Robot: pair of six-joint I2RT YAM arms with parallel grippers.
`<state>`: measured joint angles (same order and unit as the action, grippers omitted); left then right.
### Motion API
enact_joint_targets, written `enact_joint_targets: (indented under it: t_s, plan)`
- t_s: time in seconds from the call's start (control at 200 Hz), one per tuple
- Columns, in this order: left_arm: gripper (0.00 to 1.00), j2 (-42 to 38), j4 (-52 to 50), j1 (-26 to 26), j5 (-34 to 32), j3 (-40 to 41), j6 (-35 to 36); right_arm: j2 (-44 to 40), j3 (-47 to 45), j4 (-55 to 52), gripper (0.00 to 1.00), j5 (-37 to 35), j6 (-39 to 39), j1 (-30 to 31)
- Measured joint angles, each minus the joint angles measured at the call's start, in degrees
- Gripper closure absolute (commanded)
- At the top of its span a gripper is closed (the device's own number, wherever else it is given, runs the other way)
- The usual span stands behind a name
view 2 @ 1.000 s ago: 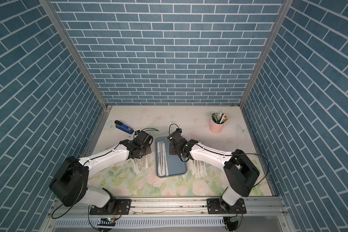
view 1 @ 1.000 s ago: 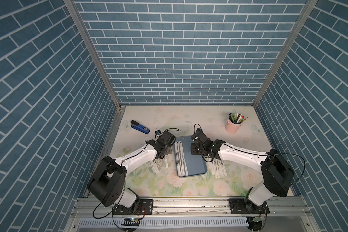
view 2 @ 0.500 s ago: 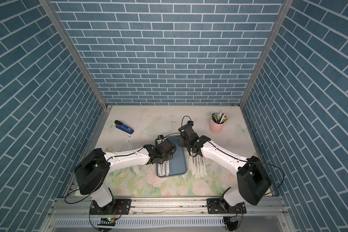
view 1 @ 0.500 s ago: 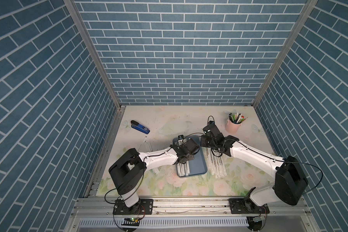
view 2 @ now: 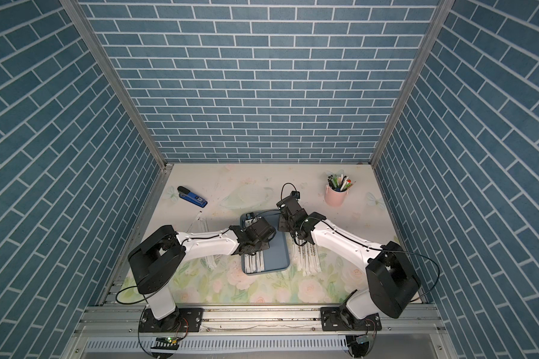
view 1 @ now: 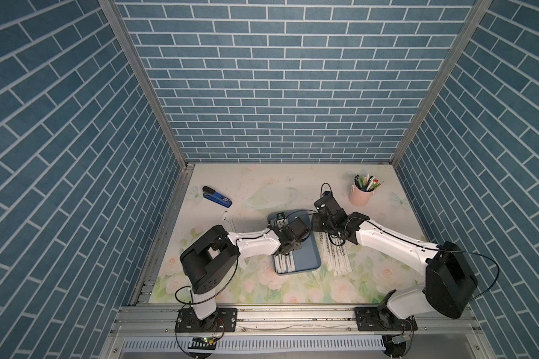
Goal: Put the straws into the storage box
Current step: Place the straw in the storage box.
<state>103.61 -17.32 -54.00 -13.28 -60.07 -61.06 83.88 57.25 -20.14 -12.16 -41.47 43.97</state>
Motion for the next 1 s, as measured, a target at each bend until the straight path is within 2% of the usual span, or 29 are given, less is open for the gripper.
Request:
enact_joint_targets:
  t_s: [0.24,1.0]
  plan:
    - [1.0,0.07,0.04,0.0,-0.63,0.0,0.0,0.02,0.0,0.0,0.78,0.24,0.0,0.0]
    - [0.8,0.04,-0.92,0.0,-1.27,0.0,0.02,0.02,0.0,0.02,0.8,1.03,0.17,0.0]
